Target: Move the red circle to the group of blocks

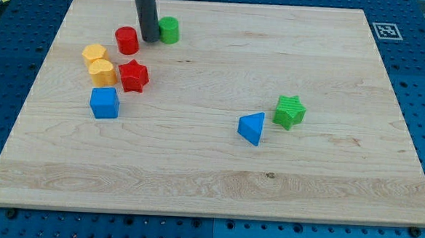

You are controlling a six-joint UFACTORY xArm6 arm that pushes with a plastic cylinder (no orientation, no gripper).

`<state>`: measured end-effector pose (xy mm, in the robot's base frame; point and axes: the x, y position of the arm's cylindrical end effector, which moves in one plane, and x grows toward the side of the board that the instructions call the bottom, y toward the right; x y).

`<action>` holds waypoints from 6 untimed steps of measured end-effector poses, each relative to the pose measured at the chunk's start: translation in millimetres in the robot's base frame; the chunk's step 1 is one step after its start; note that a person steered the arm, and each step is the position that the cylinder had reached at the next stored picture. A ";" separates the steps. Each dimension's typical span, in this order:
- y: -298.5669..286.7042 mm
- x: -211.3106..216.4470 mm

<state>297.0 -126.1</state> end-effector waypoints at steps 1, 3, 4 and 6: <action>-5.5 -12.8; -13.2 -12.2; -26.4 -9.6; -35.3 12.5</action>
